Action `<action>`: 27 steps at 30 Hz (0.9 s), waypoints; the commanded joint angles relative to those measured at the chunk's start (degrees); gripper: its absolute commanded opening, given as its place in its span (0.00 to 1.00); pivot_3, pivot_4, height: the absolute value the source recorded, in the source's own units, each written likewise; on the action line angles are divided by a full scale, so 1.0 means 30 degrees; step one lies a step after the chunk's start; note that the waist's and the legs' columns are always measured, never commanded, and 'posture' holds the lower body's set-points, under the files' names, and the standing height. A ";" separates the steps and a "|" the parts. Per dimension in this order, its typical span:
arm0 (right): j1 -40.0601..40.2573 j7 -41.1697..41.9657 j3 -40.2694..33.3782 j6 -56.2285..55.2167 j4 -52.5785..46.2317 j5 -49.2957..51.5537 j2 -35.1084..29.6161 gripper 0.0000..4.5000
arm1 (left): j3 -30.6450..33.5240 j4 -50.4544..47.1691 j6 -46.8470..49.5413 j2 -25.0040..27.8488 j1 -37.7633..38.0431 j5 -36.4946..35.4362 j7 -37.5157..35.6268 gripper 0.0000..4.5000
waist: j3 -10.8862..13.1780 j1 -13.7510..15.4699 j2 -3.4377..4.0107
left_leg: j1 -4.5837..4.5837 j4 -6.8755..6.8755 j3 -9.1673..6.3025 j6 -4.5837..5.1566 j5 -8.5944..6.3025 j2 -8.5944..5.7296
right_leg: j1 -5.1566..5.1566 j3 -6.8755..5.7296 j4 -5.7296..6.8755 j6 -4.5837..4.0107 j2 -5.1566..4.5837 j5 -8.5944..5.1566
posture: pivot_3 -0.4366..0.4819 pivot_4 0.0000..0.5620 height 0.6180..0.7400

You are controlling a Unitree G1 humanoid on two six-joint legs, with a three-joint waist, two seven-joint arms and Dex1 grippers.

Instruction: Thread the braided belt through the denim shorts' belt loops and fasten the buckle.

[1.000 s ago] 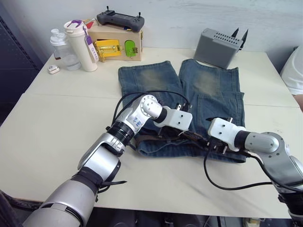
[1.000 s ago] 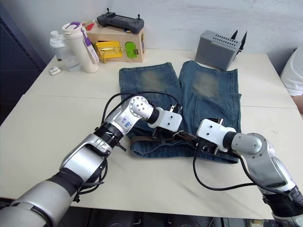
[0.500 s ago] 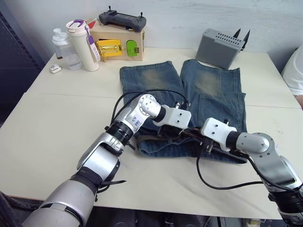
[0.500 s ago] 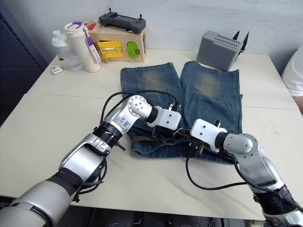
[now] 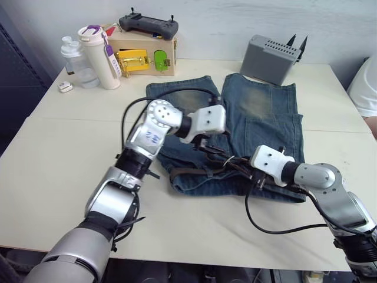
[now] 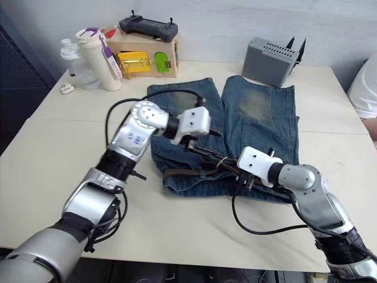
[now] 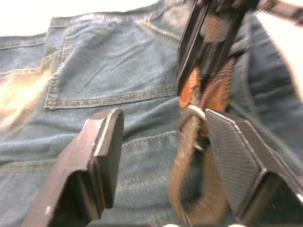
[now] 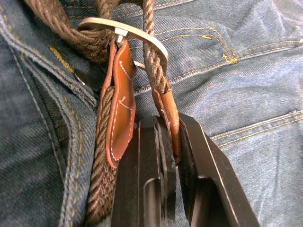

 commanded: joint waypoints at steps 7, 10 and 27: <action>0.0174 0.0288 -0.1149 -0.0411 -0.0647 0.0279 -0.0941 0.00 | 0.1643 -0.6001 0.6294 0.3865 0.3973 -0.3908 -0.1446 0.20 | -0.0002 -0.0147 0.0002 | 0.0000 0.0003 -0.0019 -0.0002 0.0001 0.0000 | 0.0011 0.0004 0.0004 -0.0006 -0.0005 -0.0004 | 0.48 0.27 0.96; 0.0119 0.0356 -0.1135 -0.0452 -0.0704 0.0323 -0.0925 0.00 | 0.0957 -0.7009 0.6642 0.4242 0.5256 -0.3920 -0.1409 0.02 | -0.0001 -0.0116 0.0001 | -0.0003 0.0006 -0.0023 -0.0001 0.0001 -0.0003 | 0.0012 0.0004 0.0004 -0.0006 -0.0006 -0.0004 | 0.48 0.27 0.96; 0.2380 0.1454 -0.2803 -0.2056 -0.1449 0.0753 -0.2763 0.00 | -0.3509 -0.5909 0.4092 0.6613 0.9138 -0.0866 -0.0917 0.02 | -0.0046 -0.0303 0.0041 | 0.0341 -0.0160 -0.0007 0.0105 -0.0079 0.0005 | 0.0320 0.0028 -0.0135 -0.0032 -0.0002 -0.0021 | 0.48 0.27 0.96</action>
